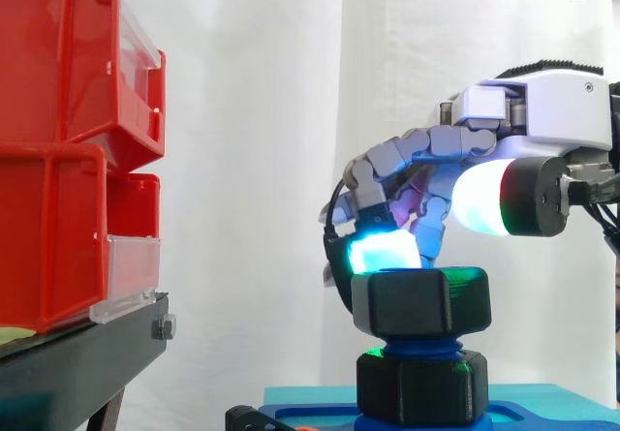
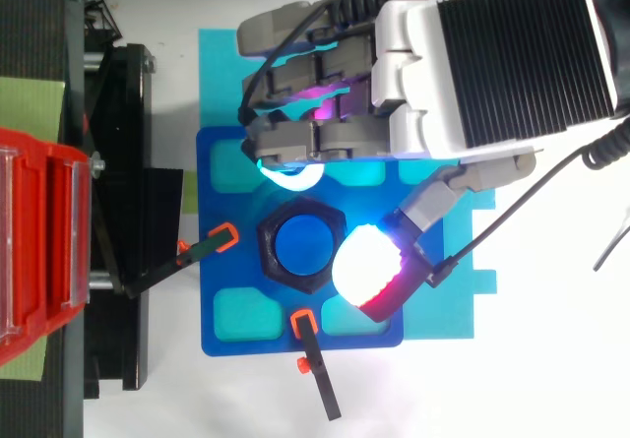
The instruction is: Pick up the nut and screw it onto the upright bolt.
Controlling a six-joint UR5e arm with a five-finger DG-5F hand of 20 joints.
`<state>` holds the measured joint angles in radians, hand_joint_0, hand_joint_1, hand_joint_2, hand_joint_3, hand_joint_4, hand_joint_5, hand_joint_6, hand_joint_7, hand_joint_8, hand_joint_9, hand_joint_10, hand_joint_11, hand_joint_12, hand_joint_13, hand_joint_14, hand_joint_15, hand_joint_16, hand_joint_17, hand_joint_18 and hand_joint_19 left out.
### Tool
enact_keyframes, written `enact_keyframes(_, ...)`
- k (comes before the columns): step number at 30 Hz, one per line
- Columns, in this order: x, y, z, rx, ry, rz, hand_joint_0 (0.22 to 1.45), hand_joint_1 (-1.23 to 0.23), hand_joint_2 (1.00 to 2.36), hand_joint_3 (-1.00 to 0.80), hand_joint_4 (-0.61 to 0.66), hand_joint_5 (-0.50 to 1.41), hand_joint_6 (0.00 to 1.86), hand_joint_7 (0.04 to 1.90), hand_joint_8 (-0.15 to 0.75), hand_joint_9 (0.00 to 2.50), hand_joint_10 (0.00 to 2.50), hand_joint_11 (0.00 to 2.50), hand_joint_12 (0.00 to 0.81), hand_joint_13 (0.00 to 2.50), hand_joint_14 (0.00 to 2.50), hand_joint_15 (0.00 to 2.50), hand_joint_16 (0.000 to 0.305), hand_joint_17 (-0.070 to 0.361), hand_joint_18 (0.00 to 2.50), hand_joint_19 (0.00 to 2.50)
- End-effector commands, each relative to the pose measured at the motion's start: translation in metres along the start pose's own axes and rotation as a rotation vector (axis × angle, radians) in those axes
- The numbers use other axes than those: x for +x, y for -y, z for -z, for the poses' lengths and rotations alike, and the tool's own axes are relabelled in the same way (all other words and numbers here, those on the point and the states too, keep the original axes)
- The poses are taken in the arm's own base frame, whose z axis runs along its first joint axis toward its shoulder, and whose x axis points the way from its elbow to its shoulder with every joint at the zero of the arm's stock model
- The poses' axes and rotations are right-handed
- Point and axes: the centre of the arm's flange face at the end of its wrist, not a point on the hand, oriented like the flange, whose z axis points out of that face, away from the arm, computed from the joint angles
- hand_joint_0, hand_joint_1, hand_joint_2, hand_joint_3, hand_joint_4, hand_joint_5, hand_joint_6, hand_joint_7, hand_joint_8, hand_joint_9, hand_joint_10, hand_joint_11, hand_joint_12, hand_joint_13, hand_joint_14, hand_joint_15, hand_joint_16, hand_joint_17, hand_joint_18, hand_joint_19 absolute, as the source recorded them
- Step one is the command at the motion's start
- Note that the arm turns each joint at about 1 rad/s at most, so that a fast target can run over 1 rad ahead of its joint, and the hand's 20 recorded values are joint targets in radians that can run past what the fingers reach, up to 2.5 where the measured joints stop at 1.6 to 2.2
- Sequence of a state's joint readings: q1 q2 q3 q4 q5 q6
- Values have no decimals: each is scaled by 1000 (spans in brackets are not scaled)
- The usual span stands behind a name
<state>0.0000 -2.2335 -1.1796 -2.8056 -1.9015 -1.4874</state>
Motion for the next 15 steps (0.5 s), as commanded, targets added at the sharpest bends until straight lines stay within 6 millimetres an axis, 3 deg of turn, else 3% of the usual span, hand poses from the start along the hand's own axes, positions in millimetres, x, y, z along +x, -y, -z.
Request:
enact_keyframes(1, 0, 3, 2, 2, 0, 1, 551, -270, 1000, -500, 116, 93, 523, 1419, 205, 1353, 0, 0, 144, 872, 0, 0, 9, 21, 549, 0)
enact_keyframes(6, 0, 6, 3, 4, -1, 1, 549, -249, 1000, -500, 144, 73, 501, 1417, 221, 1368, 0, 0, 155, 869, 0, 0, 10, 22, 543, 5)
enact_keyframes(8, -1, 6, 3, -1, 3, 2, 546, -228, 1000, -500, 187, 37, 504, 1284, 238, 1289, 0, 0, 172, 817, 0, 0, 13, 29, 487, 0)
enact_keyframes(10, -2, 6, 3, -6, 8, 4, 540, -208, 1000, -500, 261, -16, 505, 1038, 227, 1167, 0, 0, 194, 720, 0, 0, 18, 40, 407, 0)
enact_keyframes(15, -4, 5, 0, -11, 31, 12, 526, -190, 1000, -500, 237, -65, 503, 786, 215, 994, 0, 0, 217, 623, 0, 0, 24, 53, 328, 7)
